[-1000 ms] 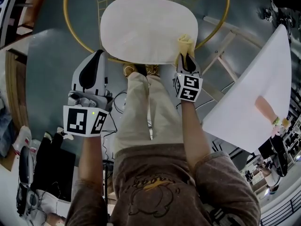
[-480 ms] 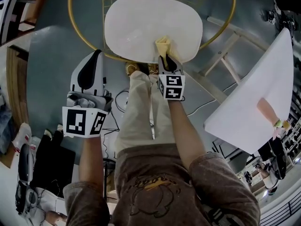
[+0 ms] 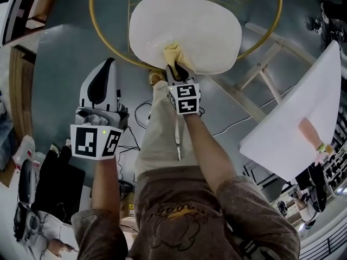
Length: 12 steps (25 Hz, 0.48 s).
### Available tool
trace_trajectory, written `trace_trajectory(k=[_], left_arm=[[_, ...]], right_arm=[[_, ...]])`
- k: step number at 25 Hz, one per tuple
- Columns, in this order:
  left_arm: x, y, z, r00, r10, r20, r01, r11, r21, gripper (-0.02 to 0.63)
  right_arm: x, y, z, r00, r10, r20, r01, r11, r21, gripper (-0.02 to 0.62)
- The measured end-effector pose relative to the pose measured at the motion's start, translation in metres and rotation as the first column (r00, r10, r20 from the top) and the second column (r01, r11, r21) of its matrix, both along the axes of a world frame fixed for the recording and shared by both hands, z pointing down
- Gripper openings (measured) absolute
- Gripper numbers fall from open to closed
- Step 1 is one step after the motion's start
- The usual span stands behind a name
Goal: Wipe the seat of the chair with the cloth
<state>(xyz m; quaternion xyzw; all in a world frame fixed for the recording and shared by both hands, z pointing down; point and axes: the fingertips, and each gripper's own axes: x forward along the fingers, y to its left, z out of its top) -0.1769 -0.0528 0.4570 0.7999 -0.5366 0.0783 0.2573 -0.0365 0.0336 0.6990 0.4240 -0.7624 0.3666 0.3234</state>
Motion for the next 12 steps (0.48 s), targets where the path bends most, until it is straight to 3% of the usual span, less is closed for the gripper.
trace_trajectory(k=[8, 12], left_arm=[[-0.001, 0.002, -0.002, 1.0, -0.026, -0.003, 0.026, 1.0, 0.008, 0.008], [-0.006, 0.005, -0.004, 0.999, -0.041, 0.0, 0.041, 0.999, 0.009, 0.008]], right_arm=[[-0.062, 0.021, -0.014, 0.974, -0.173, 0.148, 0.178, 0.984, -0.02, 0.092], [-0.08, 0.029, -0.022, 0.962, -0.206, 0.18, 0.212, 0.977, -0.013, 0.092]])
